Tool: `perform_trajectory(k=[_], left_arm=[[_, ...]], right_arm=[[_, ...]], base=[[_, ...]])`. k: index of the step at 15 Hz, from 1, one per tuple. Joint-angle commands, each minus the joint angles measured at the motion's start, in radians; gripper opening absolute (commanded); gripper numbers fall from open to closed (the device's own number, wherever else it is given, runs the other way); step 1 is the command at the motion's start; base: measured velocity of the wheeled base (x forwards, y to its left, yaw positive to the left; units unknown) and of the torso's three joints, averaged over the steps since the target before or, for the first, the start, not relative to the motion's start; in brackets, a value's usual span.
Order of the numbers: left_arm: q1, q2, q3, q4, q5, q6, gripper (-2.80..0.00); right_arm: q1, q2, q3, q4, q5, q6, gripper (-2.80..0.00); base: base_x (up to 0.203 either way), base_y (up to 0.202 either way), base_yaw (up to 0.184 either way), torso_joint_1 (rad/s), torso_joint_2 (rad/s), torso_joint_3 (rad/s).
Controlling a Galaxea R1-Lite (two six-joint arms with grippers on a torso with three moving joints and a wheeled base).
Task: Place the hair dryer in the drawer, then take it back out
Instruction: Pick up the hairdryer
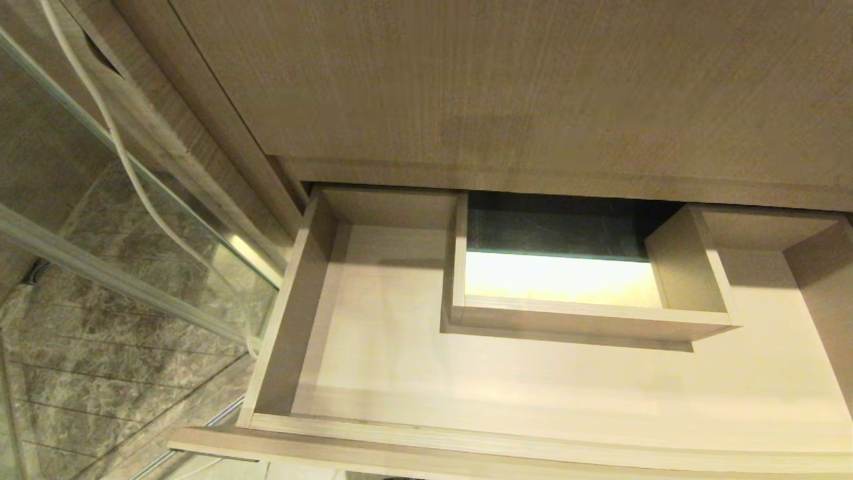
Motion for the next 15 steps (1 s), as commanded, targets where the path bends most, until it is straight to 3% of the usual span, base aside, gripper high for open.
perform_trajectory(k=[1,15], left_arm=[[0.0,-0.001,0.0,0.0,0.0,0.0,-2.8],[0.0,-0.001,0.0,0.0,0.0,0.0,-2.8]], right_arm=[[0.004,-0.035,0.061,-0.098,0.003,0.021,-2.8],[0.003,-0.036,0.068,-0.104,-0.002,0.056,-2.8]], base=[[0.0,0.0,0.0,0.0,0.0,0.0],[0.0,0.0,0.0,0.01,-0.02,-0.003]])
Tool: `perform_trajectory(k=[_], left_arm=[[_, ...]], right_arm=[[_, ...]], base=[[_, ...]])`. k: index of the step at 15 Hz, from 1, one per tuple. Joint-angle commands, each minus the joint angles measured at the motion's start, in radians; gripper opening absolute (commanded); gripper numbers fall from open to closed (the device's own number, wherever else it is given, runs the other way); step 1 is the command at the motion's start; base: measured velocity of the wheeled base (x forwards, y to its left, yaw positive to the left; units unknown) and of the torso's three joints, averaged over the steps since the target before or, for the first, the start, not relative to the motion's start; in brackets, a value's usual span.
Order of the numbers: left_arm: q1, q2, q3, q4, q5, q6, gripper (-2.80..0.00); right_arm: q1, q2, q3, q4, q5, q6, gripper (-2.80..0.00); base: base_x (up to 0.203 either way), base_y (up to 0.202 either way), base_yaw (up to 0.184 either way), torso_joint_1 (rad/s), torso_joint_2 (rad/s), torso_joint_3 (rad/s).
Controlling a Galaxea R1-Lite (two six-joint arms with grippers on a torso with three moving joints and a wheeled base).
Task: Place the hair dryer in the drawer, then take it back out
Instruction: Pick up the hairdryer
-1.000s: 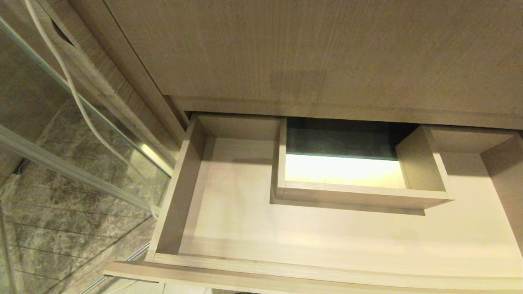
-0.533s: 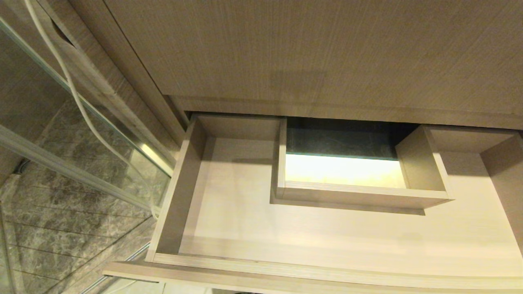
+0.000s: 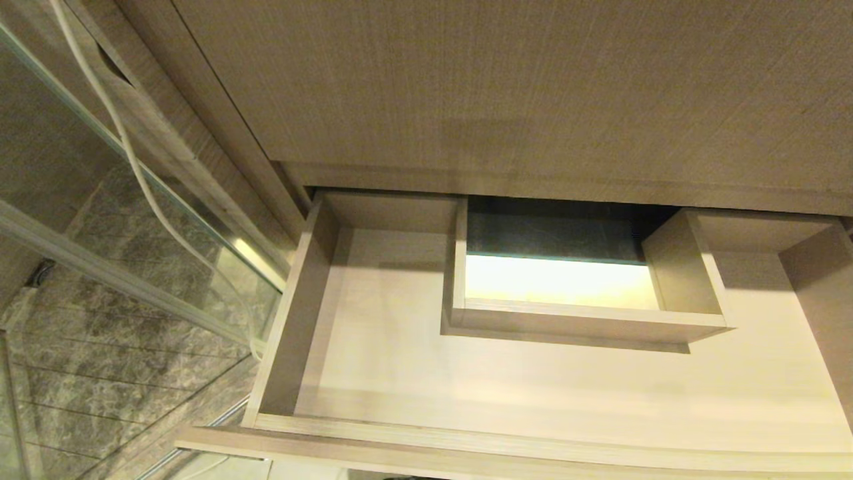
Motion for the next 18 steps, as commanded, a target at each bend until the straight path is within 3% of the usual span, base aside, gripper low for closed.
perform_trajectory(k=[1,6,14,18], left_arm=[[0.0,0.0,0.0,0.0,0.0,0.0,-2.8],[0.0,-0.002,0.0,0.0,0.0,0.0,-2.8],[0.0,-0.001,0.0,0.0,0.0,0.0,-2.8],[0.0,0.0,0.0,0.0,0.0,0.0,-2.8]], right_arm=[[0.0,0.0,0.002,-0.003,0.0,0.007,-2.8],[0.0,0.0,0.002,0.0,0.0,0.011,-2.8],[0.0,0.0,0.002,-0.003,0.0,0.014,-2.8],[0.0,0.0,0.002,0.0,0.001,0.01,-2.8]], base=[[0.0,0.0,0.0,0.203,-0.08,-0.065],[0.0,0.0,0.0,0.249,-0.33,-0.21],[0.0,0.0,0.0,0.044,-0.16,-0.032],[-0.004,0.004,-0.058,0.201,-0.37,-0.172]])
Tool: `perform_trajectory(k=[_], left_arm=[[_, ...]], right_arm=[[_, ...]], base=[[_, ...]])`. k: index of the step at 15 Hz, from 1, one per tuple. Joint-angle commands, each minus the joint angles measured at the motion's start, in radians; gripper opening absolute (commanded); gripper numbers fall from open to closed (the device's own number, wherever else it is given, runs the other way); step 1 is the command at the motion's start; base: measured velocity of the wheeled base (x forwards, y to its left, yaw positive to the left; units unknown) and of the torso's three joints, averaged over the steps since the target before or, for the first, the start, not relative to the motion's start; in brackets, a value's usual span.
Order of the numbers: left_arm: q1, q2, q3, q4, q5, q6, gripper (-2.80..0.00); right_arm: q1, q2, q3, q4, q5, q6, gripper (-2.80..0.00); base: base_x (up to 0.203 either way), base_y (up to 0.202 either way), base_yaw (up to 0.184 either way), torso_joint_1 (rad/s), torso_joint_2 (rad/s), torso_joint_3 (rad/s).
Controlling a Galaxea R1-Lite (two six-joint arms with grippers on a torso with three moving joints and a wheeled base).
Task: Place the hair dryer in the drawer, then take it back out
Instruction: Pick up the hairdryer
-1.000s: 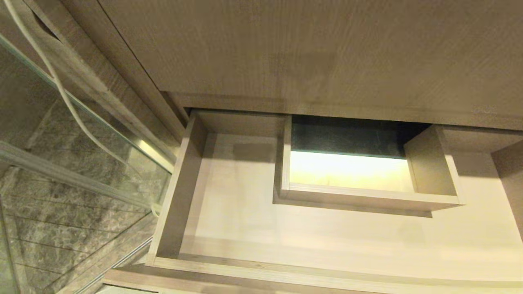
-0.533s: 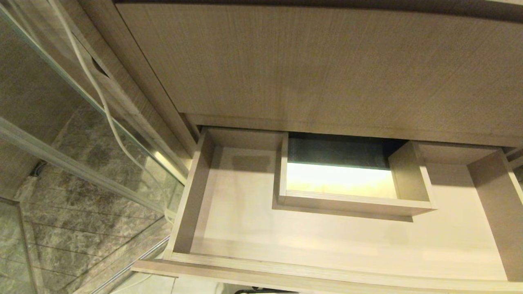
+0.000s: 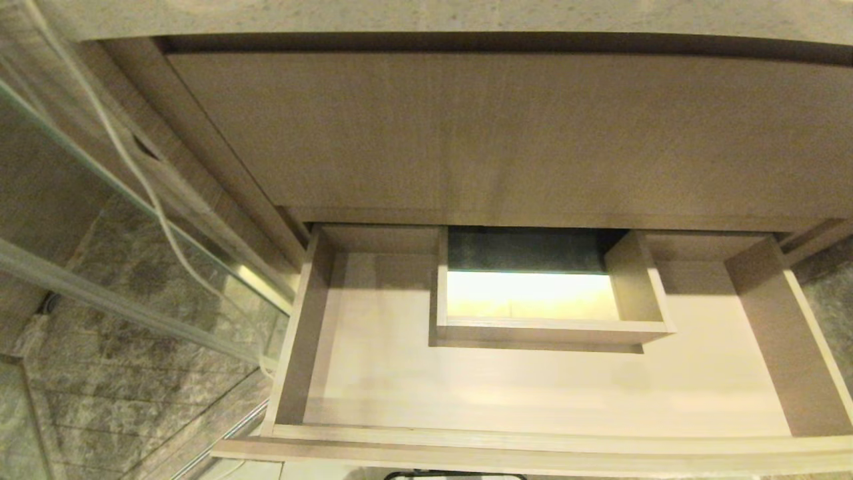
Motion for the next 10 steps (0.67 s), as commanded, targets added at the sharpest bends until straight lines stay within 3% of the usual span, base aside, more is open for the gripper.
perform_trajectory(k=[1,6,10], left_arm=[[0.0,-0.001,0.001,0.002,0.0,0.0,-2.8],[0.0,0.0,0.001,0.002,0.0,0.0,-2.8],[0.0,0.0,0.001,0.002,0.0,0.0,-2.8]], right_arm=[[-0.001,-0.001,0.002,0.0,0.001,-0.001,-2.8],[-0.001,-0.001,0.002,0.0,0.001,-0.003,-2.8],[-0.001,-0.001,0.002,0.0,0.0,0.0,-2.8]], base=[[-0.007,0.016,-0.179,0.115,-0.21,-0.1],[-0.002,0.019,-0.18,0.031,-0.05,-0.026],[-0.001,0.004,-0.02,0.002,0.0,-0.001]])
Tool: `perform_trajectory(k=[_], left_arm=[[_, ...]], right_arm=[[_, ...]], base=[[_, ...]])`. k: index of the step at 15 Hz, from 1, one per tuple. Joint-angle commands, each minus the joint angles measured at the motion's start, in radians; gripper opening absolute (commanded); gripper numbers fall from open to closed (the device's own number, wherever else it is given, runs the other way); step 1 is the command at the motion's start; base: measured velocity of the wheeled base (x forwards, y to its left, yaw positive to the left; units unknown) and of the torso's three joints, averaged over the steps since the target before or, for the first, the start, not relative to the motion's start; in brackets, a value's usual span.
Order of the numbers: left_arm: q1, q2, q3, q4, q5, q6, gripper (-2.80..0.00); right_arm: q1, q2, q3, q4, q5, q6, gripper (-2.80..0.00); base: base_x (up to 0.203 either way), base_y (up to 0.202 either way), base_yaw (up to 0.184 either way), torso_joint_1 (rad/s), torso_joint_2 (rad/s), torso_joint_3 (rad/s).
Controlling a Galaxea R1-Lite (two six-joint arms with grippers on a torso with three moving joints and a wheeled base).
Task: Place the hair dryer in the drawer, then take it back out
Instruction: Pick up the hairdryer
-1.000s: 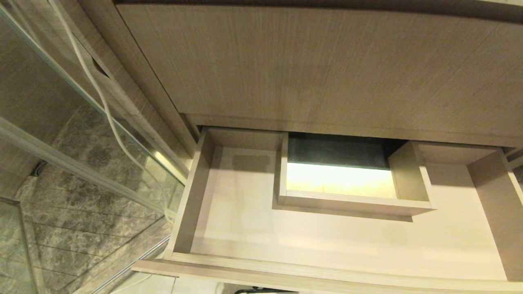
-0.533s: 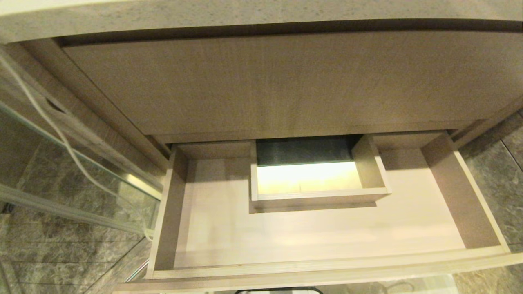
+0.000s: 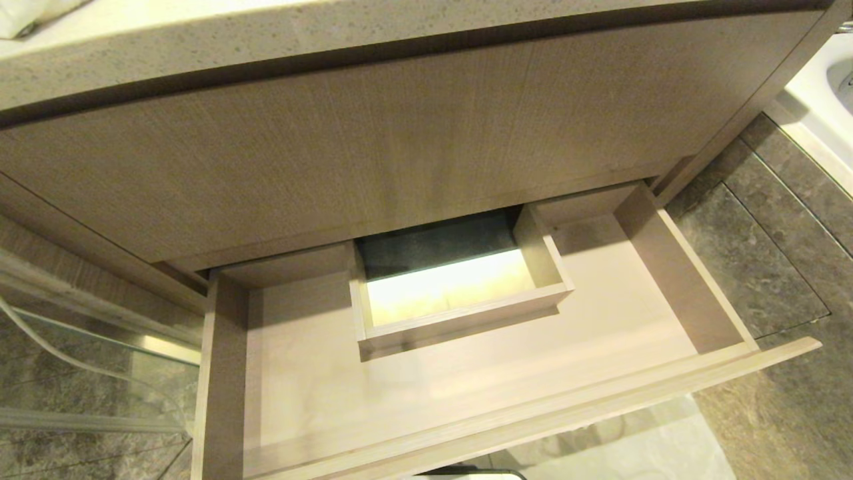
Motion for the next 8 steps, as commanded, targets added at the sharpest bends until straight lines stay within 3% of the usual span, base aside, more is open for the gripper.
perform_trajectory(k=[1,4,8], left_arm=[[0.0,0.0,0.0,-0.002,0.0,0.0,-2.8],[0.0,0.0,0.0,-0.002,0.0,0.0,-2.8],[0.0,-0.001,0.0,-0.002,0.0,0.0,-2.8]], right_arm=[[0.0,-0.001,0.002,-0.001,0.0,0.002,-2.8],[0.0,-0.001,0.002,0.001,0.0,0.002,-2.8],[0.0,-0.001,0.002,0.001,-0.002,0.002,-2.8]], base=[[0.0,0.0,0.0,0.097,-0.16,-0.078],[0.0,0.0,0.0,0.11,-0.36,-0.171],[0.0,0.0,0.0,0.313,-0.47,-0.231]])
